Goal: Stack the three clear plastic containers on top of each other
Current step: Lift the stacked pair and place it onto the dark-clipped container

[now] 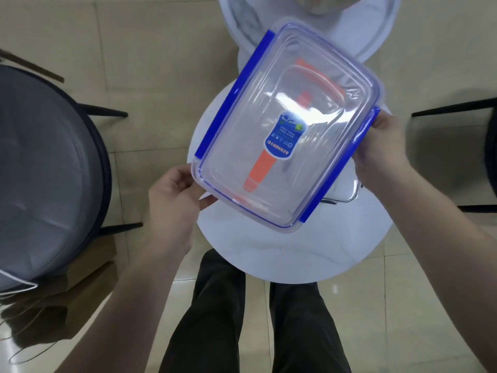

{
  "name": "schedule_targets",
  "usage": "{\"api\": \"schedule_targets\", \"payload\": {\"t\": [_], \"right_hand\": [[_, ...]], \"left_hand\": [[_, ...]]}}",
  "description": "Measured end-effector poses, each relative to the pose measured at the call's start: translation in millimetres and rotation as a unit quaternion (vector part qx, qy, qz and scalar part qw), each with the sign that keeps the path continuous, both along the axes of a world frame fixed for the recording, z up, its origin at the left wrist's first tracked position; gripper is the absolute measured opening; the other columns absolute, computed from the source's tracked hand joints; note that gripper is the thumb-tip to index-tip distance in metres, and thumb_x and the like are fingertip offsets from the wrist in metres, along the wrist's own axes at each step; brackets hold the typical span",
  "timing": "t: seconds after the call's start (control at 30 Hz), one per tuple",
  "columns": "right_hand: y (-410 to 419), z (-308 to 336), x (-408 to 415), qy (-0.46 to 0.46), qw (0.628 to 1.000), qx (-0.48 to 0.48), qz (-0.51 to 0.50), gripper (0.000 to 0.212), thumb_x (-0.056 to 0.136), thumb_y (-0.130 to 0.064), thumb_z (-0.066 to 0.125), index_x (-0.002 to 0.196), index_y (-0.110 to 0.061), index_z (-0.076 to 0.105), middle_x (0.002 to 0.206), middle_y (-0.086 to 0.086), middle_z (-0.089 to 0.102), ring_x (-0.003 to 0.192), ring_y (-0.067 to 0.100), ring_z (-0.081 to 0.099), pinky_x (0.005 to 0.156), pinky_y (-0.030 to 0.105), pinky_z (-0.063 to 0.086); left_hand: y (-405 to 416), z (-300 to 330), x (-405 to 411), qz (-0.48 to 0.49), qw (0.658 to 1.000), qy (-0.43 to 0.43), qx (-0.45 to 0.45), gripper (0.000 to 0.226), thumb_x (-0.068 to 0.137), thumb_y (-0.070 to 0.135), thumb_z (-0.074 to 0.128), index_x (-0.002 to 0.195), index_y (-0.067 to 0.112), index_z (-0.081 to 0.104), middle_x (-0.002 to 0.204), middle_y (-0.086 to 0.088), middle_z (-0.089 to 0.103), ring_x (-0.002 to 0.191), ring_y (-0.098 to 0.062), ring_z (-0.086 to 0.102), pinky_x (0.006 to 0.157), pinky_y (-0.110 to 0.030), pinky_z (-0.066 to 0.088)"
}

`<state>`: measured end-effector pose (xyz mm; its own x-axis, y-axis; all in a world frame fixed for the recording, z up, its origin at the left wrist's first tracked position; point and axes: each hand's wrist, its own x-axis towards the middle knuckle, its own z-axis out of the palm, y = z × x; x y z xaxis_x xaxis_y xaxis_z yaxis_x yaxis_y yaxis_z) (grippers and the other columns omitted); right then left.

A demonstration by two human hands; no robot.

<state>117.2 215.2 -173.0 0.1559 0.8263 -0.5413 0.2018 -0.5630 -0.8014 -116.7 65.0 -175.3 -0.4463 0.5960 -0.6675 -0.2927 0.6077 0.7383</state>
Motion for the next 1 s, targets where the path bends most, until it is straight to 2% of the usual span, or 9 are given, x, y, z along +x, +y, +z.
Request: {"api": "schedule_targets", "payload": {"t": [0.1, 0.27, 0.4, 0.53, 0.67, 0.77, 0.9, 0.97, 1.0], "right_hand": [[4.6, 8.1, 24.4, 0.017, 0.999, -0.003, -0.028, 0.032, 0.085, 0.014, 0.052, 0.07, -0.013, 0.062, 0.045, -0.011, 0.064, 0.045, 0.004, 0.06, 0.05, 0.018, 0.05], [9.6, 6.7, 63.5, 0.033, 0.998, -0.009, -0.06, 0.034, 0.089, 0.012, 0.049, 0.068, -0.011, 0.061, 0.045, -0.009, 0.062, 0.045, 0.008, 0.058, 0.05, 0.02, 0.05], [10.5, 3.6, 88.1, 0.042, 0.996, -0.013, -0.08, 0.035, 0.09, 0.012, 0.048, 0.069, -0.012, 0.063, 0.049, -0.008, 0.064, 0.048, 0.009, 0.061, 0.053, 0.022, 0.053], [11.2, 0.6, 105.7, 0.031, 0.995, -0.02, -0.098, 0.035, 0.088, 0.013, 0.045, 0.071, -0.01, 0.065, 0.056, -0.004, 0.066, 0.055, 0.014, 0.063, 0.058, 0.024, 0.056], [10.7, 1.4, 117.0, 0.021, 0.996, -0.028, -0.084, 0.026, 0.092, 0.007, 0.048, 0.083, -0.009, 0.067, 0.076, 0.004, 0.068, 0.069, 0.019, 0.069, 0.064, 0.025, 0.058], [11.9, 1.8, 123.4, 0.005, 0.996, -0.027, -0.081, 0.021, 0.092, 0.006, 0.049, 0.089, -0.005, 0.067, 0.077, 0.005, 0.069, 0.07, 0.02, 0.07, 0.065, 0.027, 0.059], [13.3, 2.9, 127.5, 0.0, 0.996, -0.039, -0.085, 0.02, 0.093, 0.007, 0.048, 0.09, -0.002, 0.065, 0.088, 0.016, 0.067, 0.084, 0.033, 0.067, 0.067, 0.03, 0.062], [15.0, 0.8, 129.9, 0.017, 0.994, -0.05, -0.096, 0.016, 0.093, 0.007, 0.05, 0.102, 0.008, 0.063, 0.097, 0.026, 0.065, 0.089, 0.041, 0.068, 0.07, 0.036, 0.064], [15.5, 1.0, 130.5, 0.025, 0.992, -0.06, -0.105, 0.022, 0.092, 0.006, 0.051, 0.111, 0.011, 0.06, 0.101, 0.032, 0.065, 0.092, 0.044, 0.068, 0.073, 0.04, 0.064]], "left_hand": [[19.3, -1.7, 22.1, -0.014, 1.0, -0.008, -0.001, 0.025, 0.091, -0.006, 0.063, 0.1, 0.016, 0.072, 0.093, -0.001, 0.076, 0.083, -0.014, 0.075, 0.07, -0.03, 0.064], [52.0, -12.0, 51.6, -0.043, 0.999, -0.011, -0.006, 0.015, 0.09, 0.0, 0.067, 0.096, 0.014, 0.072, 0.104, -0.018, 0.073, 0.092, -0.03, 0.073, 0.067, -0.03, 0.062], [79.0, -16.5, 68.3, -0.077, 0.997, 0.01, -0.002, 0.02, 0.091, 0.001, 0.065, 0.084, 0.019, 0.069, 0.086, -0.005, 0.071, 0.082, -0.023, 0.072, 0.066, -0.031, 0.062], [98.9, -16.1, 80.0, -0.113, 0.993, 0.028, 0.004, 0.017, 0.092, 0.003, 0.065, 0.089, 0.019, 0.069, 0.088, -0.006, 0.072, 0.084, -0.023, 0.072, 0.07, -0.035, 0.064], [110.0, -14.6, 86.4, -0.122, 0.992, 0.043, -0.009, 0.017, 0.092, 0.002, 0.063, 0.093, 0.018, 0.07, 0.099, -0.013, 0.074, 0.095, -0.032, 0.073, 0.073, -0.039, 0.064], [114.4, -11.4, 93.3, -0.128, 0.99, 0.05, -0.019, 0.019, 0.091, 0.001, 0.063, 0.091, 0.019, 0.07, 0.097, -0.011, 0.074, 0.095, -0.031, 0.073, 0.076, -0.042, 0.065], [117.7, -8.6, 97.5, -0.139, 0.988, 0.065, -0.026, 0.021, 0.09, -0.002, 0.063, 0.093, 0.018, 0.07, 0.096, -0.009, 0.073, 0.094, -0.03, 0.073, 0.076, -0.042, 0.064], [118.7, -7.8, 96.4, -0.142, 0.987, 0.064, -0.03, 0.021, 0.089, -0.002, 0.063, 0.095, 0.017, 0.07, 0.097, -0.01, 0.073, 0.096, -0.031, 0.073, 0.073, -0.039, 0.064], [118.8, -6.9, 95.9, -0.143, 0.987, 0.062, -0.035, 0.02, 0.088, -0.001, 0.064, 0.095, 0.017, 0.07, 0.097, -0.011, 0.073, 0.097, -0.032, 0.073, 0.073, -0.038, 0.064]]}}
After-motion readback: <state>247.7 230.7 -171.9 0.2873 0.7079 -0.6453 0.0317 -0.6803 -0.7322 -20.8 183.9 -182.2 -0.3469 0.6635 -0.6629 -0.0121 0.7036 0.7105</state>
